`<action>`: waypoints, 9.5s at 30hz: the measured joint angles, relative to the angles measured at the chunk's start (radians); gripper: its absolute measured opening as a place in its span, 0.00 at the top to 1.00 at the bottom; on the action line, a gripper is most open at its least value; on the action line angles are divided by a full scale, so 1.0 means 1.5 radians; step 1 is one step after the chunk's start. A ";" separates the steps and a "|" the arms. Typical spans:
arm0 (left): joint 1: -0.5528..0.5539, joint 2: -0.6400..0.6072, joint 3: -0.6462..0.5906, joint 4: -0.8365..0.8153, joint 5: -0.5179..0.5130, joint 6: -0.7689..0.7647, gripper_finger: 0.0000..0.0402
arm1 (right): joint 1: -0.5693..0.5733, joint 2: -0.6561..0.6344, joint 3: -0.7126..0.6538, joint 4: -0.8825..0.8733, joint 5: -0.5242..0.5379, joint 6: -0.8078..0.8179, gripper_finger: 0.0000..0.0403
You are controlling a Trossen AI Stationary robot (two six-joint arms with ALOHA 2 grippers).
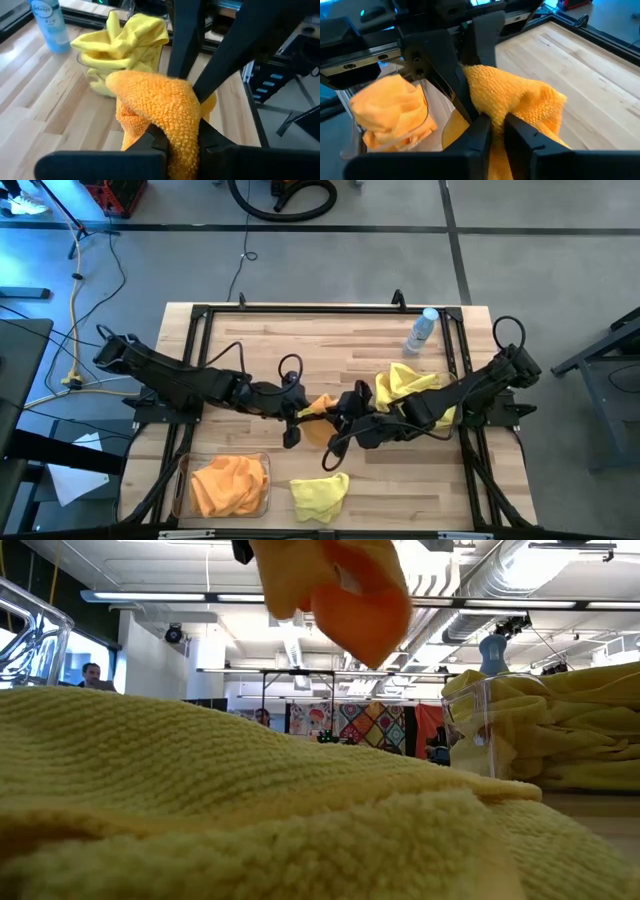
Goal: Sort microfiber towel by color & place in baskets
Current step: Put the orange microfiber cloth into the right transparent bin, then put the yellow microfiber cloth into the left transparent bin
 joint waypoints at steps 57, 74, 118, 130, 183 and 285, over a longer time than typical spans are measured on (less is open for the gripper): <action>-0.470 0.169 -0.002 -0.349 -0.195 -0.558 0.97 | 0.072 -0.001 0.001 -0.276 -0.018 0.243 0.72; -0.435 0.194 -0.002 -0.343 -0.112 -0.546 0.54 | 0.072 -0.001 0.001 -0.294 -0.039 0.214 0.72; -0.511 0.039 -0.007 -0.475 -0.026 -0.707 0.53 | 0.072 -0.001 0.000 -0.285 -0.028 0.250 0.72; -0.513 0.165 -0.007 -0.479 -0.025 -0.670 0.53 | 0.072 -0.001 0.001 -0.285 -0.028 0.251 0.72; -0.445 -0.157 -0.007 -0.641 -0.199 -0.436 0.55 | 0.067 0.083 0.003 0.008 -0.188 0.112 0.71; -0.044 -0.267 -0.163 -0.134 -0.242 -0.040 0.58 | 0.018 -0.428 -0.279 -0.578 -0.220 0.155 1.00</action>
